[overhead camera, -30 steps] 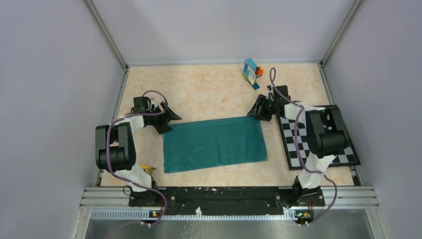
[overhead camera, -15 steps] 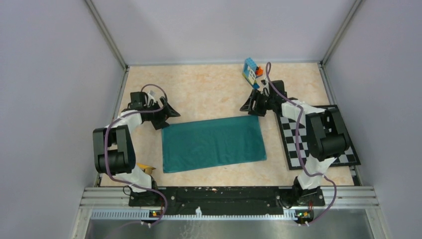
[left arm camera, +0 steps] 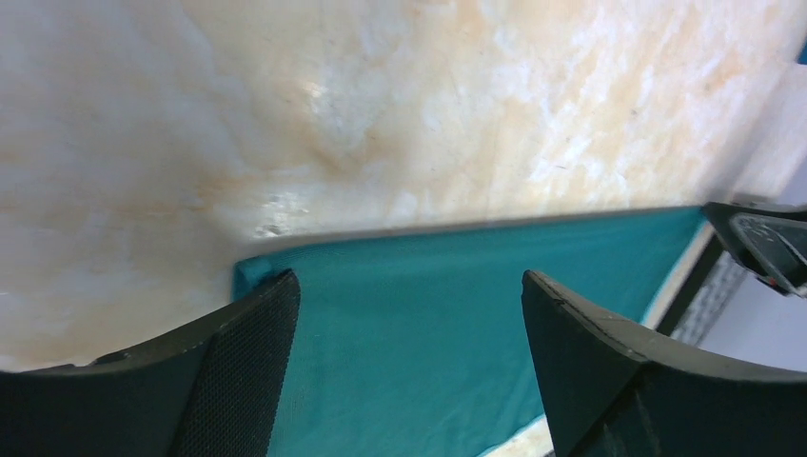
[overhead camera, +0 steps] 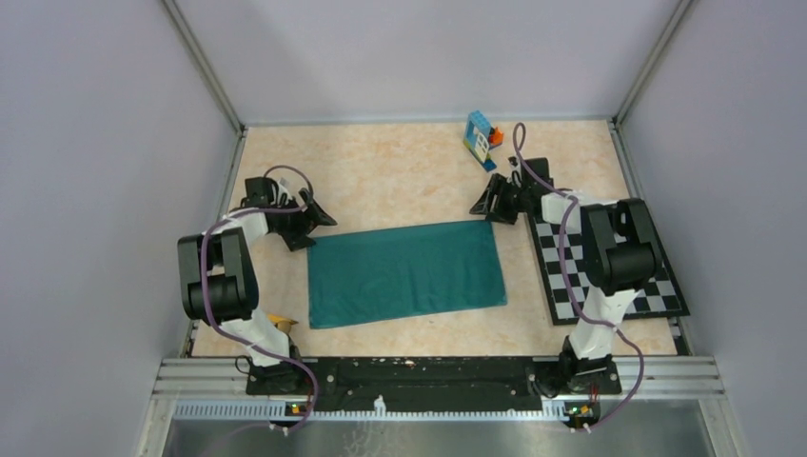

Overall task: Fold the napkin into a case and place the utensils inside
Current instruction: Smooth out the rectangle-folded napkin at the center of the board.

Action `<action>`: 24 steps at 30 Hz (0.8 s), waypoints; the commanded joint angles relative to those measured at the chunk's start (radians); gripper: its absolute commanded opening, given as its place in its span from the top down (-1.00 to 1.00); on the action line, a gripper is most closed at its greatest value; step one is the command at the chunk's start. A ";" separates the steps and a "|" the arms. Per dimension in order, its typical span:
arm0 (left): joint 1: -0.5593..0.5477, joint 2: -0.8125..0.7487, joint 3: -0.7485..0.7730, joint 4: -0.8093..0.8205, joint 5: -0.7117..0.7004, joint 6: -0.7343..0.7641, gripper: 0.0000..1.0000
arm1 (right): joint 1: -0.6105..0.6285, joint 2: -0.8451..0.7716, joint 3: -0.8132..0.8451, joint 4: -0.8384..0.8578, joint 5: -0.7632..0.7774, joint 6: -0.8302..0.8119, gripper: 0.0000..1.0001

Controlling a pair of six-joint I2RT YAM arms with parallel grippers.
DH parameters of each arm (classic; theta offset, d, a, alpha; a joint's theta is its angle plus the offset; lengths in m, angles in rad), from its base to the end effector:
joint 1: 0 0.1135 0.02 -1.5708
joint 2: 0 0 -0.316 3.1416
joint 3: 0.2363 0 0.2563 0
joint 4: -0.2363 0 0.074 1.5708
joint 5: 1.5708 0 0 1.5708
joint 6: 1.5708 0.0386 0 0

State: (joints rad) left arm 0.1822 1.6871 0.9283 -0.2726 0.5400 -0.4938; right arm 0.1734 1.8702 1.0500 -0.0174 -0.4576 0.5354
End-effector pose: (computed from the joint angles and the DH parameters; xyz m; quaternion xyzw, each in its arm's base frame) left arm 0.3319 0.0410 0.2076 -0.2410 0.8999 -0.2938 0.2138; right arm 0.3908 0.0858 0.1934 0.0837 0.9090 0.3197 0.2539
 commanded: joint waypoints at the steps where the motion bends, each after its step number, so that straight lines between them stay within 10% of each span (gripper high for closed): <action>1: 0.020 -0.029 0.066 -0.095 -0.113 0.089 -0.82 | -0.001 -0.035 0.045 -0.119 0.193 -0.109 -0.14; 24: -0.026 -0.209 -0.117 0.070 0.236 -0.011 -0.88 | 0.077 -0.218 -0.153 -0.086 0.004 -0.076 -0.16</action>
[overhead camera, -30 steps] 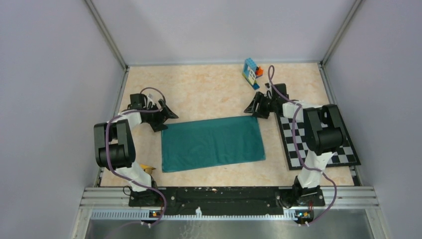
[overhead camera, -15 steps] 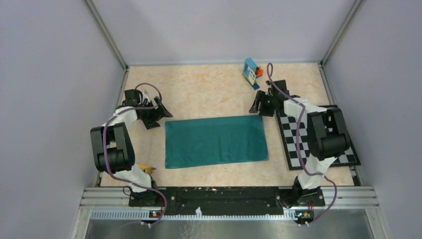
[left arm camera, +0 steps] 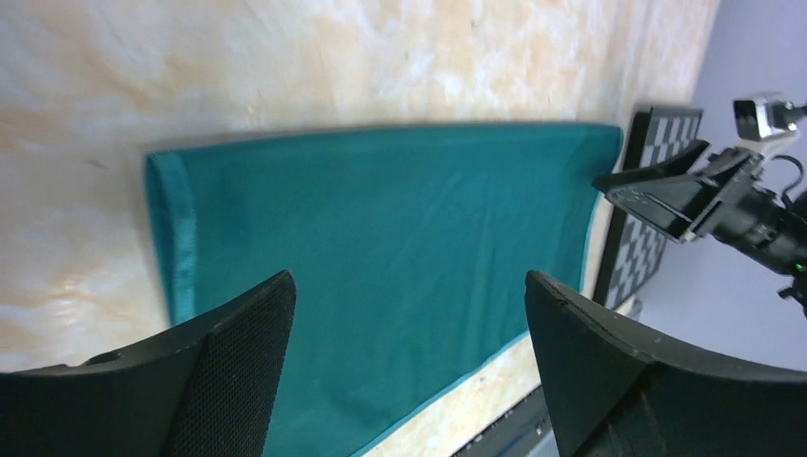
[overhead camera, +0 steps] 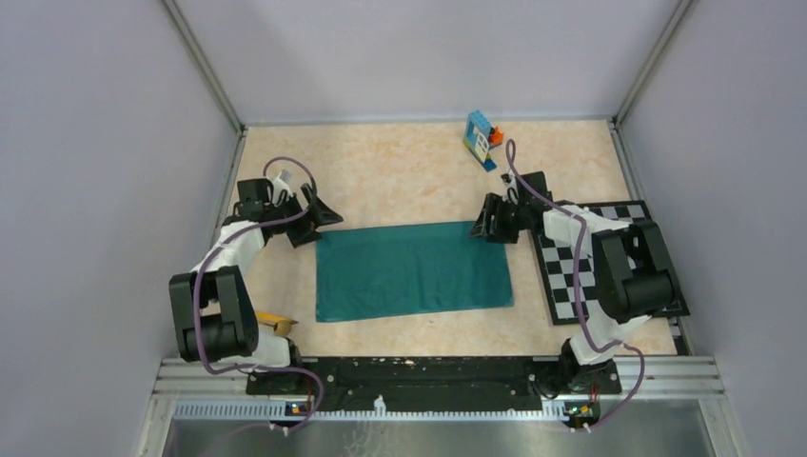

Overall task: Fold the napkin into a case and place the utensils inside
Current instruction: Smooth out the rectangle-folded napkin at the center of the board.

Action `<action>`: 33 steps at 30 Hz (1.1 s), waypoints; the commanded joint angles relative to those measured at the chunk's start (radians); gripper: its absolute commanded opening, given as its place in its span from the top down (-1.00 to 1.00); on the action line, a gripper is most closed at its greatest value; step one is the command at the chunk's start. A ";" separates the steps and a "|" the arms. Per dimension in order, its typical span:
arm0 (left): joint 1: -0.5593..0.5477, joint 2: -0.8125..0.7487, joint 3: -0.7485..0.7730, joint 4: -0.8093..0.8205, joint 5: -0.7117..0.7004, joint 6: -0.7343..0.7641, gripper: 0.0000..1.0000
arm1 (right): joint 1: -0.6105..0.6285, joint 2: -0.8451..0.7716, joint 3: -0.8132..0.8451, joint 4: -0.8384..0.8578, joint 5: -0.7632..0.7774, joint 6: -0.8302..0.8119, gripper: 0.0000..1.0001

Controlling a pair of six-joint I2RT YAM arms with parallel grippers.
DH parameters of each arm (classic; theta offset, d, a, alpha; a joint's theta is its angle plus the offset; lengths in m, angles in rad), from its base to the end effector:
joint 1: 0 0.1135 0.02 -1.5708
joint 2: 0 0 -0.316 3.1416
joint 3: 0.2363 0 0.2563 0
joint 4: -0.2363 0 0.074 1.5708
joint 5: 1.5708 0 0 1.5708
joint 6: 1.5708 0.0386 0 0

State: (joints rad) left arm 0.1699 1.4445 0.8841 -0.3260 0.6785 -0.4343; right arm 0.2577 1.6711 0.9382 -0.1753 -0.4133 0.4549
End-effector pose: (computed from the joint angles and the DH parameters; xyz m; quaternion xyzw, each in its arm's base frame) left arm 0.2889 0.0250 0.2647 -0.1577 0.8813 -0.3525 0.2724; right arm 0.3289 0.1027 0.2196 0.0247 0.9276 0.2929 0.2307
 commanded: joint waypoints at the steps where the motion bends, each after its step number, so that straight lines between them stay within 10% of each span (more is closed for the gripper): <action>1: -0.014 0.052 -0.087 0.152 0.099 -0.083 -0.88 | -0.008 -0.014 -0.048 0.079 -0.039 0.005 -0.15; 17: 0.001 0.259 0.013 0.104 -0.156 -0.077 -0.90 | -0.005 0.174 0.053 0.178 0.056 -0.026 -0.11; 28: -0.021 0.068 0.068 -0.007 -0.062 0.064 -0.96 | 0.052 -0.040 0.206 -0.262 0.201 -0.146 -0.28; 33: -0.044 0.005 0.088 -0.034 -0.070 0.151 -0.96 | 0.051 0.001 0.292 -0.486 0.272 -0.152 0.02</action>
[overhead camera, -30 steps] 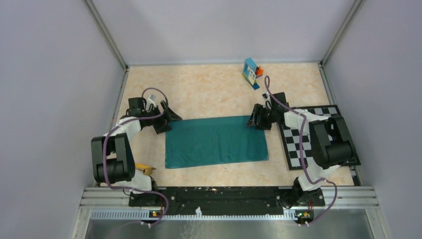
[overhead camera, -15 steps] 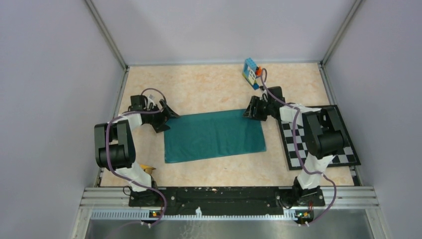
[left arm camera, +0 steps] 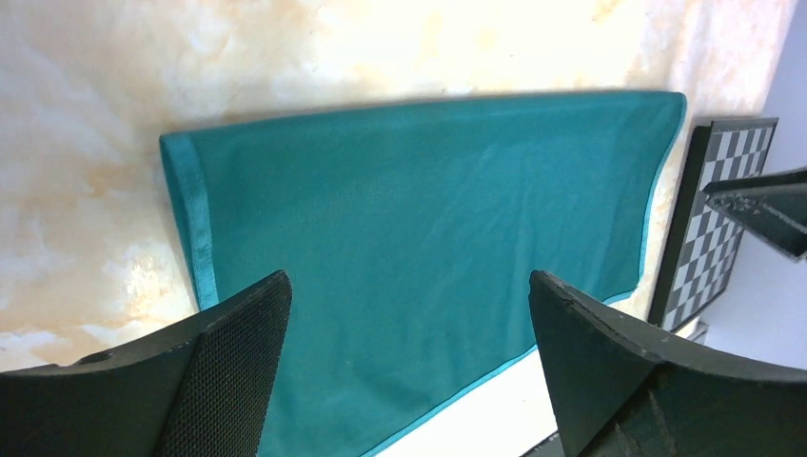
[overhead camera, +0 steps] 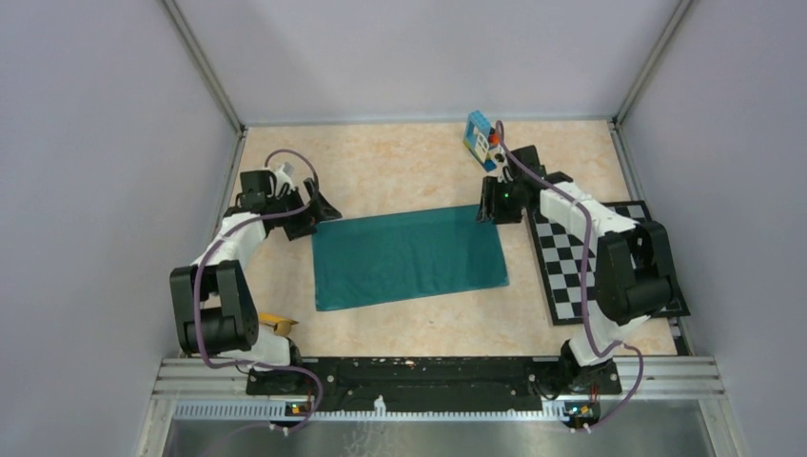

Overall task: Fold the napkin into a case and place the utensils inside
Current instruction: Smooth out the rectangle-folded napkin at the center of the board, then pick up the rectangle-folded napkin from the center of the board.

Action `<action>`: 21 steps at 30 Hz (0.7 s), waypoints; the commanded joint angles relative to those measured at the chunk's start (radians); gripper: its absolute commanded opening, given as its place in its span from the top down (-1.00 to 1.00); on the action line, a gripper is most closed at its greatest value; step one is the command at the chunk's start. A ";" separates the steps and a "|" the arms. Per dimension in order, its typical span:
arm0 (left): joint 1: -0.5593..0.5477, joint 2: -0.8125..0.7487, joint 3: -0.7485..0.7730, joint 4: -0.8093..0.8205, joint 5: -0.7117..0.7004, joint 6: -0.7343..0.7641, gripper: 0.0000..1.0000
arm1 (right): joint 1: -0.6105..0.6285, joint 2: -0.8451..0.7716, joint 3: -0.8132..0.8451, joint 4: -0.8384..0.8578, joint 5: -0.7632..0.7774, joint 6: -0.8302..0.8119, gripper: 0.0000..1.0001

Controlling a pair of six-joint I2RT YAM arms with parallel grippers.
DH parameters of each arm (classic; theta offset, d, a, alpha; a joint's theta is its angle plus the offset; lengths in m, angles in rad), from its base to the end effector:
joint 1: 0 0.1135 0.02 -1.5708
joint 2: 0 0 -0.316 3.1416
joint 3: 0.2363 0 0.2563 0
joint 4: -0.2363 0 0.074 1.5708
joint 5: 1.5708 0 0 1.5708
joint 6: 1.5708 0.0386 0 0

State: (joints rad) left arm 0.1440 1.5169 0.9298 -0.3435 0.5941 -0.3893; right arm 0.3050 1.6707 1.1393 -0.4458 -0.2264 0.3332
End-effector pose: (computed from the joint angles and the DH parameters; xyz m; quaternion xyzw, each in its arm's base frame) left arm 0.3069 0.0227 0.2560 -0.1503 0.8998 -0.3126 0.2646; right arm 0.3400 0.1161 0.2609 -0.0196 0.9505 0.1937 0.2420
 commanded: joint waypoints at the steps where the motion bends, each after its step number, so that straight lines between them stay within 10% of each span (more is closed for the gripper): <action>1: -0.023 -0.074 0.043 -0.017 0.009 0.125 -0.96 | 0.004 0.021 0.108 -0.246 0.096 -0.034 0.04; 21: -0.058 -0.132 -0.019 0.012 0.022 0.171 -0.97 | 0.052 0.243 0.256 -0.406 0.220 -0.126 -0.16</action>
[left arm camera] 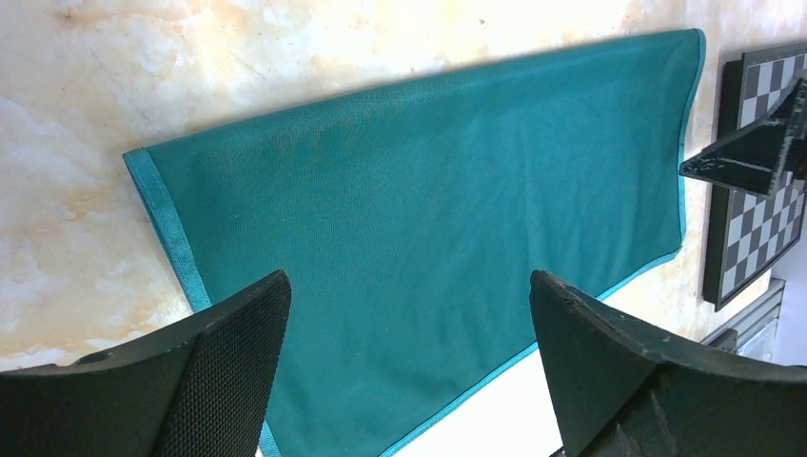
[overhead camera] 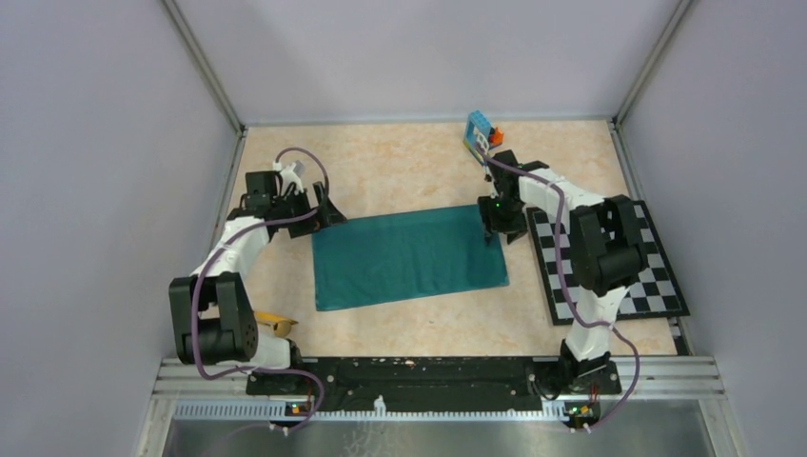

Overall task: Fold the napkin into a case and place the utensils inside
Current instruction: Pick up the rectangle-folded napkin from the center of the board.

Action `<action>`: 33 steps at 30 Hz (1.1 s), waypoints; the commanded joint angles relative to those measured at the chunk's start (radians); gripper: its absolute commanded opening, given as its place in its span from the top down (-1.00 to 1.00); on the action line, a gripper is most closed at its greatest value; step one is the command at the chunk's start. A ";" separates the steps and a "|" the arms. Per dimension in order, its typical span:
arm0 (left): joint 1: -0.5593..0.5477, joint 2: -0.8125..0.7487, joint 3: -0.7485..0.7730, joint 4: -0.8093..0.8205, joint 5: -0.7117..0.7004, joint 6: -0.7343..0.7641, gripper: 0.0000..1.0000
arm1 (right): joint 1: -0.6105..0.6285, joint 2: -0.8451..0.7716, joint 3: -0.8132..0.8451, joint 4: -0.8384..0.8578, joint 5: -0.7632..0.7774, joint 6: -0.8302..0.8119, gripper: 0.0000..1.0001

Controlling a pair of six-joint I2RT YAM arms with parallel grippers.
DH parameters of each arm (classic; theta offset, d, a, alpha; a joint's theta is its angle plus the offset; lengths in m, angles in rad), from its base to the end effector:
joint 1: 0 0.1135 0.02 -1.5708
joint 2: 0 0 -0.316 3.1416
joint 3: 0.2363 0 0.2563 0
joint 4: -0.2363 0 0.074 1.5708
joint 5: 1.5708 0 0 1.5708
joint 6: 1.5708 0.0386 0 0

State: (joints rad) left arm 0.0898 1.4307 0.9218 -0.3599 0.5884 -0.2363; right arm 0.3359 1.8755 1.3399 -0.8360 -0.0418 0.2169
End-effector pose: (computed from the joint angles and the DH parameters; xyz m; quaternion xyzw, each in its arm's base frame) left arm 0.2920 0.0048 0.2764 -0.0475 0.9029 -0.2956 0.3083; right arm 0.3601 0.1274 0.2290 -0.0612 0.9929 0.0471 0.0900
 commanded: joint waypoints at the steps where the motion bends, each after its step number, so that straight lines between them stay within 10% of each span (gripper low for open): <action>1: -0.003 -0.050 -0.012 0.029 0.027 0.018 -0.97 | 0.023 0.049 0.063 -0.016 0.038 -0.008 -0.15; 20: -0.006 -0.080 -0.021 0.032 0.023 0.020 -0.97 | 0.098 0.192 -0.011 0.087 0.203 0.062 0.16; 33: -0.007 -0.090 -0.023 0.023 0.004 0.026 -0.97 | 0.081 0.142 -0.045 0.159 0.180 0.013 1.00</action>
State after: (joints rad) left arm 0.0868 1.3758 0.9066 -0.3599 0.5922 -0.2321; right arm 0.4225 1.9614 1.3663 -0.7837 0.0750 0.2546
